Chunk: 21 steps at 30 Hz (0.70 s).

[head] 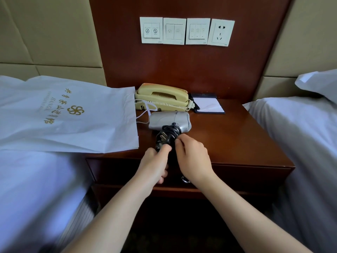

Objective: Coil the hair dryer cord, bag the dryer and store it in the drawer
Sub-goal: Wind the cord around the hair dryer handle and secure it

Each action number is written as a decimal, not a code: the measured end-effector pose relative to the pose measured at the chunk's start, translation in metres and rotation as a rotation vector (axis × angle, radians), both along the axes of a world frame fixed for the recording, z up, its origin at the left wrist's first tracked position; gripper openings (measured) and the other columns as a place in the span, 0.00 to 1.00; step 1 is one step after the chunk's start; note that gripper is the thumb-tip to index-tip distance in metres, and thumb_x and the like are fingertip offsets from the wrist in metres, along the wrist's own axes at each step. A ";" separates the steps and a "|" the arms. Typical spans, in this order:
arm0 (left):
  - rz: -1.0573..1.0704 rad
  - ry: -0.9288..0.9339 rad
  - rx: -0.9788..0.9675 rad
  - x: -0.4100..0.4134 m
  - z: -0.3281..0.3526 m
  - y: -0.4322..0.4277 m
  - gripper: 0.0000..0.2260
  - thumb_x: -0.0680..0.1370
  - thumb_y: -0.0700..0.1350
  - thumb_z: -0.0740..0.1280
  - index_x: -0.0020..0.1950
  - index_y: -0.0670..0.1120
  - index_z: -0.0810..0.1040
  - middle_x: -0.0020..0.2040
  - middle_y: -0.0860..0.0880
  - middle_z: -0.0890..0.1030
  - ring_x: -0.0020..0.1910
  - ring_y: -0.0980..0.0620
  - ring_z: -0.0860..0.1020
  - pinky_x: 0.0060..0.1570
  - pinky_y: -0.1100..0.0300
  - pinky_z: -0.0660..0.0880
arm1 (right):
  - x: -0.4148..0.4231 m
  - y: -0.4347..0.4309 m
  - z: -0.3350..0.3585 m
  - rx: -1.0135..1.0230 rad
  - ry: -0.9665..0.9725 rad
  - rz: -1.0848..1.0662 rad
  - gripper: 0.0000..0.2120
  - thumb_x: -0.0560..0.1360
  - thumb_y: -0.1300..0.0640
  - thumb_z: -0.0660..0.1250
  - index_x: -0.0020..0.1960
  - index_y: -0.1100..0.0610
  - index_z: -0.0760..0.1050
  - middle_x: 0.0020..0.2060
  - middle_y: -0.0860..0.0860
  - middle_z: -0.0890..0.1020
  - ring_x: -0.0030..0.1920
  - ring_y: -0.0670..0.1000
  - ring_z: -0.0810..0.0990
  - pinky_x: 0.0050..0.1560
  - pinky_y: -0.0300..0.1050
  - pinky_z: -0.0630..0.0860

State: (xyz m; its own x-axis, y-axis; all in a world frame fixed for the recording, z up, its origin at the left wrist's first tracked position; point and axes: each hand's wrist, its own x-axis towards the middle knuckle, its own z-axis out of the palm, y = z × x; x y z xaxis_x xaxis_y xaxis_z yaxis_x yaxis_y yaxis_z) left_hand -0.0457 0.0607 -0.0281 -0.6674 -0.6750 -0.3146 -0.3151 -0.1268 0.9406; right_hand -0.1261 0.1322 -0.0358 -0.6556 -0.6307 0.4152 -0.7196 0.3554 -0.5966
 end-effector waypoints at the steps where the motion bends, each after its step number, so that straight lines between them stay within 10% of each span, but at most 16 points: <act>1: -0.008 -0.002 0.009 0.000 0.000 -0.002 0.18 0.75 0.60 0.60 0.43 0.45 0.67 0.31 0.48 0.65 0.21 0.55 0.60 0.21 0.66 0.56 | 0.000 0.000 -0.001 -0.036 -0.013 0.009 0.12 0.80 0.55 0.55 0.40 0.58 0.68 0.33 0.52 0.74 0.36 0.60 0.71 0.38 0.50 0.68; 10: -0.064 -0.068 -0.072 0.001 0.000 -0.003 0.30 0.73 0.70 0.45 0.38 0.45 0.70 0.29 0.48 0.67 0.21 0.54 0.62 0.21 0.65 0.57 | 0.008 0.008 0.010 -0.137 -0.063 0.124 0.04 0.75 0.58 0.65 0.47 0.57 0.78 0.36 0.49 0.80 0.36 0.48 0.75 0.38 0.41 0.71; 21: -0.143 -0.038 -0.077 0.004 0.004 -0.014 0.25 0.77 0.64 0.53 0.43 0.43 0.73 0.28 0.48 0.63 0.18 0.56 0.57 0.20 0.68 0.53 | -0.010 0.012 0.001 -0.073 0.150 0.205 0.15 0.71 0.58 0.71 0.57 0.56 0.77 0.49 0.46 0.76 0.51 0.48 0.70 0.50 0.29 0.65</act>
State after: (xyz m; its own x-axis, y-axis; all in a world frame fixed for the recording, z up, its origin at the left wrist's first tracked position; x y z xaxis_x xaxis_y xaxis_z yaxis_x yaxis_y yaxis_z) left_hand -0.0419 0.0468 -0.0238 -0.7471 -0.5972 -0.2920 -0.3599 -0.0059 0.9330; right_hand -0.1357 0.1446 -0.0345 -0.4447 -0.7088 0.5475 -0.8546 0.1528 -0.4963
